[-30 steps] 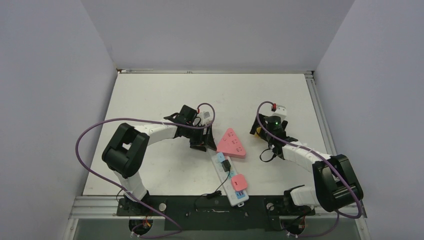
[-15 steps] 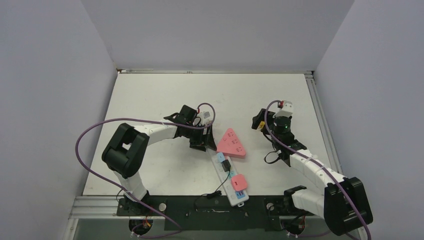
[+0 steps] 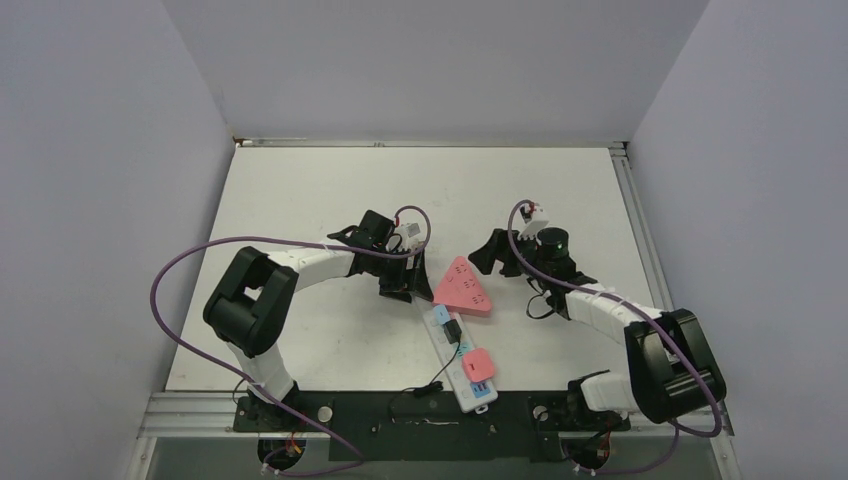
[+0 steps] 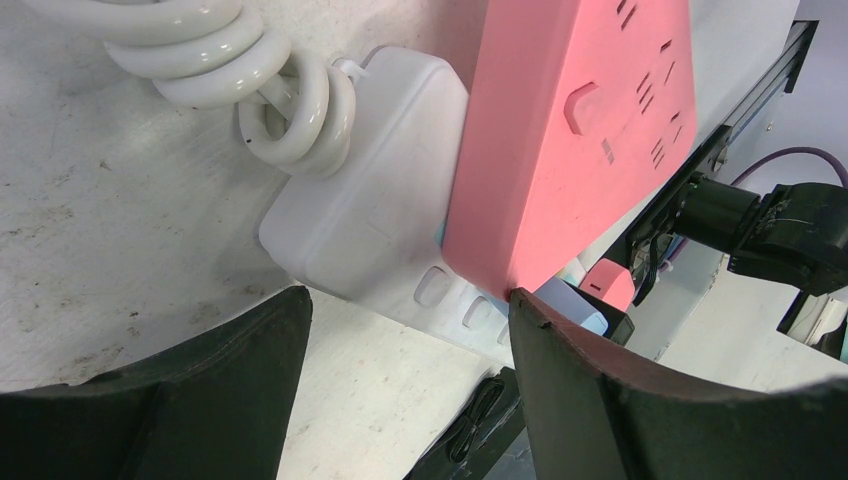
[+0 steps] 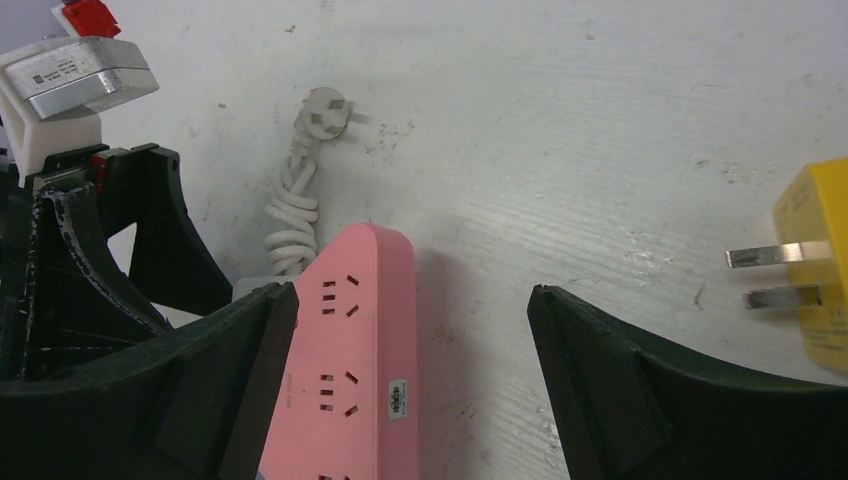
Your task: Pull the plug off the socket
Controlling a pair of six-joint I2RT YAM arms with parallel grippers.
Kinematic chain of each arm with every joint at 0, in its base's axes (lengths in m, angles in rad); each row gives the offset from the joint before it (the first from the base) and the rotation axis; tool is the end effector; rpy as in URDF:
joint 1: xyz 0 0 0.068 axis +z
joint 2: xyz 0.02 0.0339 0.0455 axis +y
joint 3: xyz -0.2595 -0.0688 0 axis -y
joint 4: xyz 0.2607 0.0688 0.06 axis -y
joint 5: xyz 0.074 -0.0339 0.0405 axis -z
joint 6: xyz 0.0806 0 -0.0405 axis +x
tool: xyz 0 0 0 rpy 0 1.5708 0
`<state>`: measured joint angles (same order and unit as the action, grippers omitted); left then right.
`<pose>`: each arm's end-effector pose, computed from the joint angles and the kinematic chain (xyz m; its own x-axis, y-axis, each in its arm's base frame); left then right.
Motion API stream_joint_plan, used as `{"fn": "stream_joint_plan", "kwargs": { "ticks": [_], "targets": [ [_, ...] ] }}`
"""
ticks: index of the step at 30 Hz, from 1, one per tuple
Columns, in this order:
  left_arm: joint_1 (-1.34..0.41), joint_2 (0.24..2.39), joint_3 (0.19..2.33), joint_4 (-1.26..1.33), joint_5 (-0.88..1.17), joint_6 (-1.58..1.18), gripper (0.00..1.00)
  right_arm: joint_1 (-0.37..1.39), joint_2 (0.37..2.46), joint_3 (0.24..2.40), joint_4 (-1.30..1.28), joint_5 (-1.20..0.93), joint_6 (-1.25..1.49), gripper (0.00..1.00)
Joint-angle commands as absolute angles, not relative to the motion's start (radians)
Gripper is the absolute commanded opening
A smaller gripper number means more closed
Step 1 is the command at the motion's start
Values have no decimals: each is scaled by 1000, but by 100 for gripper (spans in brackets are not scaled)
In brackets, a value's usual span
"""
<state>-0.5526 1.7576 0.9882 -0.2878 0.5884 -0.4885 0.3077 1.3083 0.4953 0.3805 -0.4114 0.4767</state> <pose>0.2885 -0.2305 0.1074 -0.9685 0.1386 -0.2070 0.2426 0.7134 -0.6575 0.2854 0.1245 0.1540 -0.6411 0.2376 -0.7298 -0.3708 0.7367 0.5655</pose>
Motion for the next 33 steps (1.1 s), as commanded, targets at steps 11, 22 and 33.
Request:
{"fn": "stream_joint_plan", "kwargs": {
  "ticks": [11, 22, 33],
  "targets": [
    [-541, 1765, 972, -334, 482, -436, 67, 270, 1548, 581, 462, -787, 569, 96],
    [-540, 1762, 971, -328, 485, -438, 67, 271, 1648, 571, 645, -954, 699, 81],
    [-434, 1654, 961, -272, 561, -448, 95, 270, 1674, 568, 746, -995, 790, 22]
  ]
}}
